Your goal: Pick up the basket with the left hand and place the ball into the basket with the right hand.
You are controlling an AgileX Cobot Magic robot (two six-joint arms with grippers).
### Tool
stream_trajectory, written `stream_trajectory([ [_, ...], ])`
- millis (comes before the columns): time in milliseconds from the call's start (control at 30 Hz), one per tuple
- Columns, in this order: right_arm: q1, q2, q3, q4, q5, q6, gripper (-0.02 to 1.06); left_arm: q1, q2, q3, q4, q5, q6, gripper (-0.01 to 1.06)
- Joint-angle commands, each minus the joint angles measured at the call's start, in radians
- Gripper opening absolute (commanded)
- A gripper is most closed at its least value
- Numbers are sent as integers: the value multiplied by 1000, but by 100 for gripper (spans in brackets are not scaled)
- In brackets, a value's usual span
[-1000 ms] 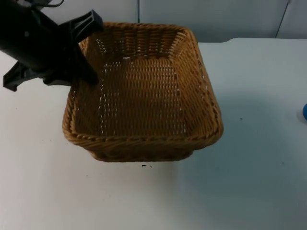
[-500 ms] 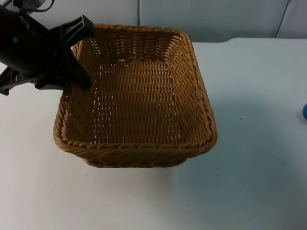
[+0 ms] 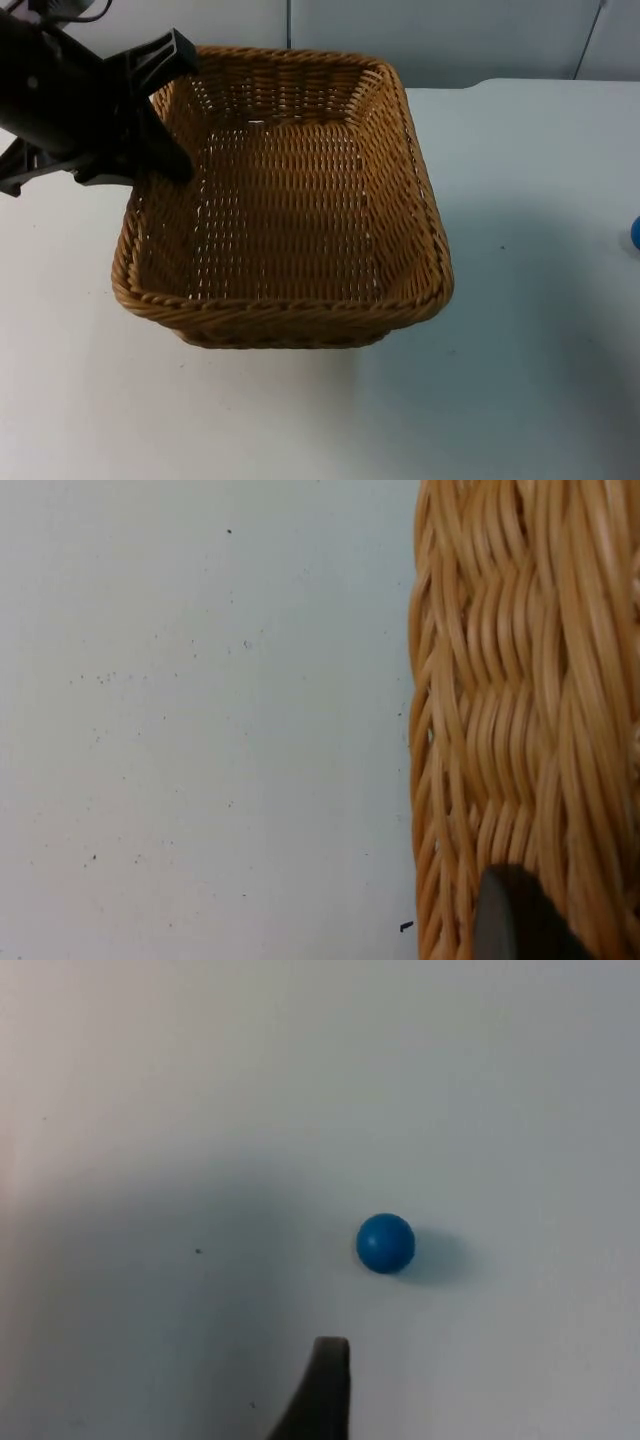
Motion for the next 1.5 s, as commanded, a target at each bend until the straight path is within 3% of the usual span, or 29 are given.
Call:
stream_trajectory([
  [0, -5, 56, -18, 27, -25, -29, 80, 4, -16, 1, -32, 8, 1, 0],
  [100, -5, 166, -46, 92, -34, -92, 80, 4, -16, 1, -32, 8, 3, 0],
  [233, -7, 289, -87, 105, -32, -130, 80, 4, -16, 1, -32, 8, 8, 0],
  [433, -101, 439, -137, 203, -8, -208, 78, 4, -16, 1, -32, 10, 12, 0],
  [967, -115, 755, -166, 171, -149, -213, 77, 4, -14, 1, -19, 1, 11, 0],
  [1267, -57, 872, -168, 170, -264, -213, 77, 4, -14, 1, -12, -1, 11, 0],
  [1467, -36, 946, -204, 159, -287, -179, 77, 4, -14, 1, -10, -8, 17, 0],
])
